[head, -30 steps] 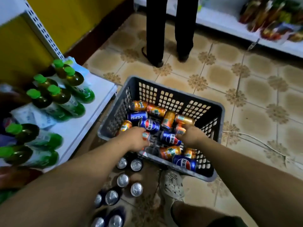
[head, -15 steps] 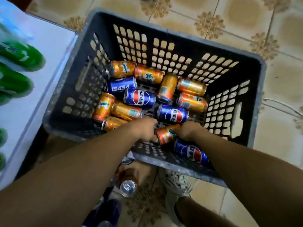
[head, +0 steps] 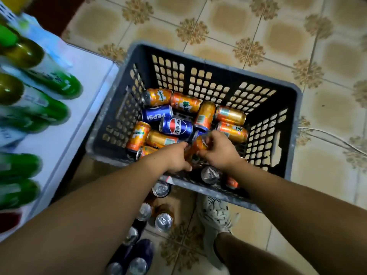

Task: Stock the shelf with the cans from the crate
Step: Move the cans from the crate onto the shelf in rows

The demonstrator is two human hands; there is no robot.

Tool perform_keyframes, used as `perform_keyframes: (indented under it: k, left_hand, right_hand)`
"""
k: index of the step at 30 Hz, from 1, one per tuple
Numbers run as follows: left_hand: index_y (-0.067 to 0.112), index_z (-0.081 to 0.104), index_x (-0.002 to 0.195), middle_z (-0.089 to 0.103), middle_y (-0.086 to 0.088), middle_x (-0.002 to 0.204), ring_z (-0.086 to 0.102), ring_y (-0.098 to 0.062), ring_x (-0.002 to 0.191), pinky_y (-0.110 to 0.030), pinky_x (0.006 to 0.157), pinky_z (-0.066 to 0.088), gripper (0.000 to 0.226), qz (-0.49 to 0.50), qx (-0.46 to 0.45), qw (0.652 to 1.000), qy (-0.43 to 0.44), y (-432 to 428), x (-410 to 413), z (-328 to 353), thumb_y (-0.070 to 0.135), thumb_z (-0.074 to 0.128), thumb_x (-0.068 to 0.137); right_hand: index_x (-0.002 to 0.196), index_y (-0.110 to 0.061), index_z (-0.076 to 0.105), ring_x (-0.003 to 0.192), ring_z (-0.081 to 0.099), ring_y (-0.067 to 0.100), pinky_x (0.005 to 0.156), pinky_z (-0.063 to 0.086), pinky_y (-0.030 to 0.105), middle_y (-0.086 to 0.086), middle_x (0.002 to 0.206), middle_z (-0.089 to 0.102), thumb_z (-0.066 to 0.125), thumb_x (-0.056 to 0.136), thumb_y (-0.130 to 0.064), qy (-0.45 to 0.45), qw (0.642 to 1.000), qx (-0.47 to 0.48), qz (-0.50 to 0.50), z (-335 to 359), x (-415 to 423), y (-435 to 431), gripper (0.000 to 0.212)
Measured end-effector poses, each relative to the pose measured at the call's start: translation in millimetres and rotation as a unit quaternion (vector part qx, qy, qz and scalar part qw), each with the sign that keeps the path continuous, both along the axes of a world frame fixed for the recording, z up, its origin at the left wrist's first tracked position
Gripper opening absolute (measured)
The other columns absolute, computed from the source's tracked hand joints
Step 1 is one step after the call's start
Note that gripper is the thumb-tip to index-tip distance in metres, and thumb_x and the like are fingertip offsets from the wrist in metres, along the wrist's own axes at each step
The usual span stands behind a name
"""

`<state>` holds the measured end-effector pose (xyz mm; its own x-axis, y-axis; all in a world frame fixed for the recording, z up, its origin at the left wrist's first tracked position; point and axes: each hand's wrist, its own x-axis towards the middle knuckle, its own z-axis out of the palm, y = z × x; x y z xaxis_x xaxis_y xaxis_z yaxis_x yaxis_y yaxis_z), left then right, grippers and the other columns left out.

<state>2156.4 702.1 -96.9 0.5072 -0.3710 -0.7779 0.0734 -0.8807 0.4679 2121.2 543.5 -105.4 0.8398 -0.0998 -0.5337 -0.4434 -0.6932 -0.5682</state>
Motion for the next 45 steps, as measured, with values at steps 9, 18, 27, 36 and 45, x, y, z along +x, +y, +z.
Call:
perform_keyframes:
  k: [9, 18, 27, 36, 45]
  left_hand:
    - [0.017, 0.037, 0.136, 0.062, 0.002, 0.114, 0.059, -0.015, 0.107, -0.032, 0.097, 0.045, 0.081, 0.217, -0.188, 0.954, -0.082, 45.3, -20.4, 167.8, 0.008, 0.082, 0.07]
    - [0.019, 0.052, 0.117, 0.069, 0.002, 0.096, 0.066, -0.013, 0.086, -0.031, 0.082, 0.054, 0.061, 0.319, -0.278, 0.866, -0.266, 150.0, -85.5, 370.1, 0.012, 0.082, 0.065]
    - [0.021, 0.05, 0.12, 0.067, 0.001, 0.101, 0.067, -0.013, 0.089, -0.031, 0.083, 0.056, 0.068, 0.43, -0.278, 0.781, -0.357, 282.5, -207.6, 485.4, 0.021, 0.086, 0.063]
    - [0.021, 0.034, 0.145, 0.042, -0.003, 0.146, 0.045, -0.021, 0.129, -0.031, 0.099, 0.042, 0.077, 0.471, -0.008, 0.775, -0.422, 417.6, -318.6, 506.4, 0.035, 0.073, 0.08]
    - [0.027, 0.022, 0.15, 0.018, 0.002, 0.159, 0.017, -0.02, 0.144, -0.045, 0.116, 0.016, 0.075, 0.431, 0.308, 0.771, -0.354, 520.6, -390.8, 474.1, 0.067, 0.037, 0.088]
  right_hand:
    - [0.134, -0.018, 0.052, 0.112, 0.057, 0.018, 0.088, 0.05, 0.03, 0.001, 0.125, 0.058, 0.079, 0.073, -0.03, -0.153, 0.973, 0.138, -0.108, 200.5, 11.5, 40.8, 0.068]
    - [0.134, -0.022, 0.047, 0.1, 0.059, 0.014, 0.09, 0.053, 0.034, -0.002, 0.115, 0.057, 0.079, 0.076, -0.03, -0.288, 0.926, 0.243, -0.014, 407.5, -33.0, 156.3, 0.067]
    - [0.136, -0.023, 0.044, 0.1, 0.063, 0.02, 0.089, 0.054, 0.042, 0.002, 0.116, 0.059, 0.083, 0.061, -0.04, -0.344, 0.887, 0.27, 0.148, 530.2, -115.8, 302.2, 0.086]
    - [0.142, -0.024, 0.036, 0.107, 0.059, 0.022, 0.091, 0.053, 0.038, 0.0, 0.122, 0.054, 0.079, 0.075, -0.029, -0.311, 0.855, 0.291, 0.297, 554.9, -182.2, 434.3, 0.08]
    - [0.137, -0.026, 0.038, 0.109, 0.051, 0.016, 0.098, 0.045, 0.039, -0.01, 0.111, 0.046, 0.075, 0.081, -0.017, -0.277, 0.835, 0.295, 0.372, 534.9, -196.7, 527.8, 0.067]
